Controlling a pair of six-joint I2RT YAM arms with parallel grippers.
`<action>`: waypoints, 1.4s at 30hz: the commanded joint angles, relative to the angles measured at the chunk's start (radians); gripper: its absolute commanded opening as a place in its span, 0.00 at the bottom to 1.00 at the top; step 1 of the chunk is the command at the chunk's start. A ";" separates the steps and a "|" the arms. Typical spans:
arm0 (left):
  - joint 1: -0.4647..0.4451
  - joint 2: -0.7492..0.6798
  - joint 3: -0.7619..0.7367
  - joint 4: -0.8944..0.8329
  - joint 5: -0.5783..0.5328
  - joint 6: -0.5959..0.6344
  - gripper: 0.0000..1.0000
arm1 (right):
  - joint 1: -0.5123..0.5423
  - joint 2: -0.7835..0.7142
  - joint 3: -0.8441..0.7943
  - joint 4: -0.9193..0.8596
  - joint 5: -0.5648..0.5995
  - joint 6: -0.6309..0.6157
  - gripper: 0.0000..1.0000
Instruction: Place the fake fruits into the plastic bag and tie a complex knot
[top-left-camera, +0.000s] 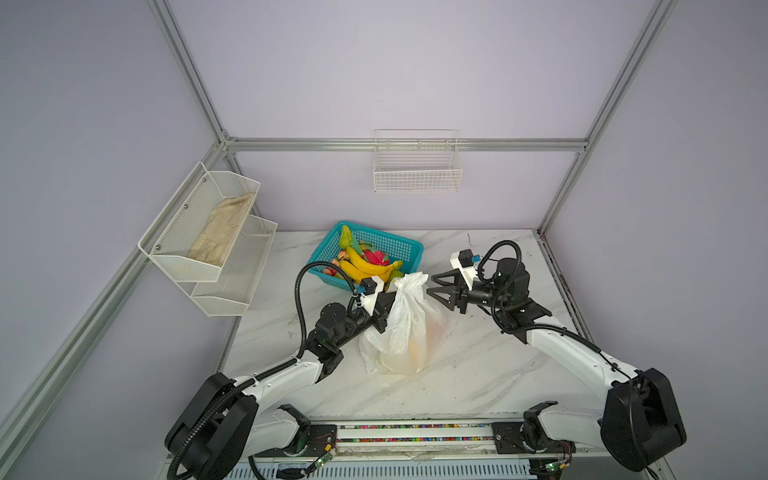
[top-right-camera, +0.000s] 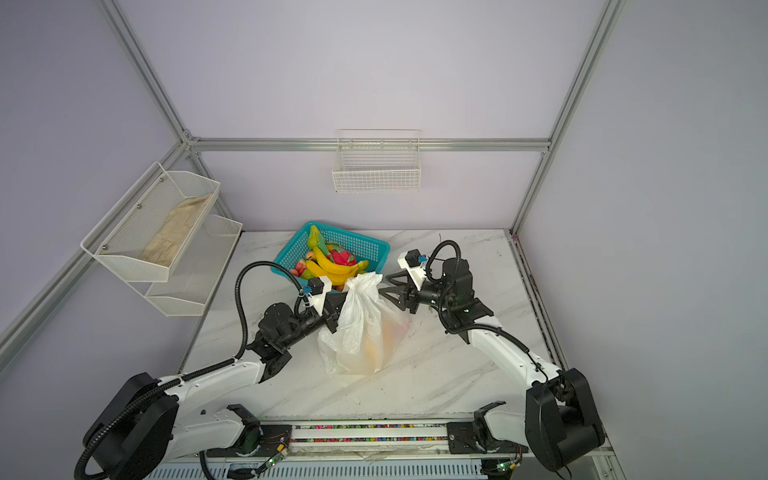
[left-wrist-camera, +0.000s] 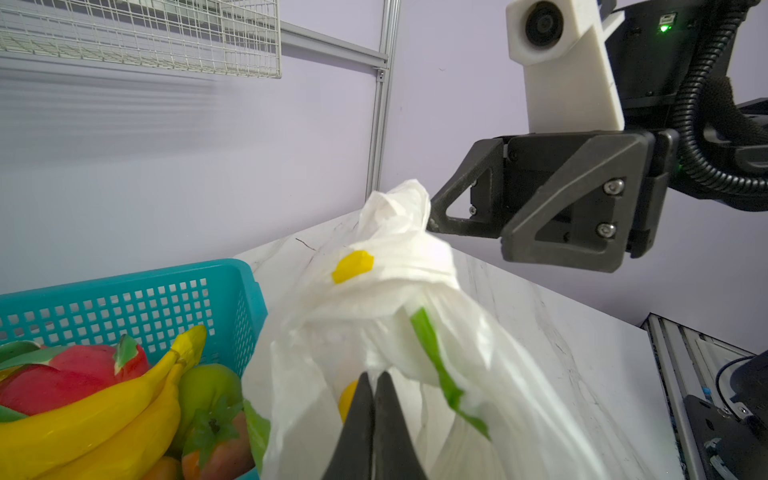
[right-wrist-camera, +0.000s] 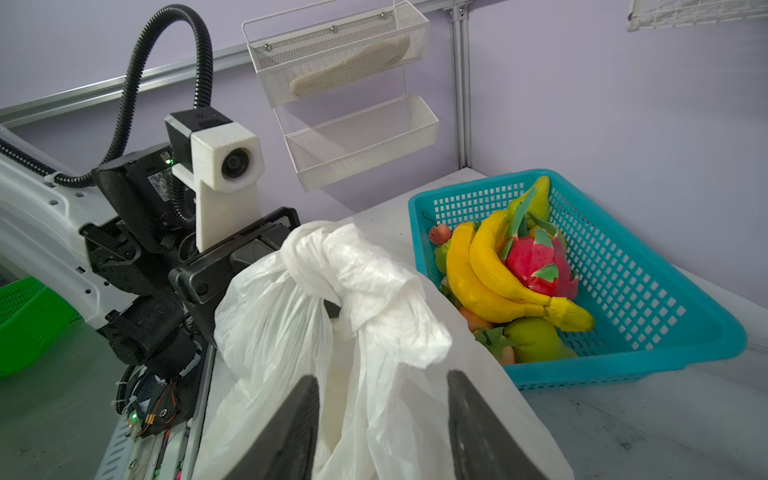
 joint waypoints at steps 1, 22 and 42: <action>0.006 -0.027 0.025 0.022 0.023 -0.008 0.00 | 0.017 0.037 0.054 0.055 0.030 0.024 0.52; 0.006 -0.028 0.043 -0.001 0.059 0.013 0.00 | 0.025 0.110 0.146 -0.119 -0.017 -0.105 0.45; 0.007 -0.085 0.057 -0.114 -0.071 0.015 0.00 | 0.026 0.045 0.136 -0.245 0.240 -0.061 0.00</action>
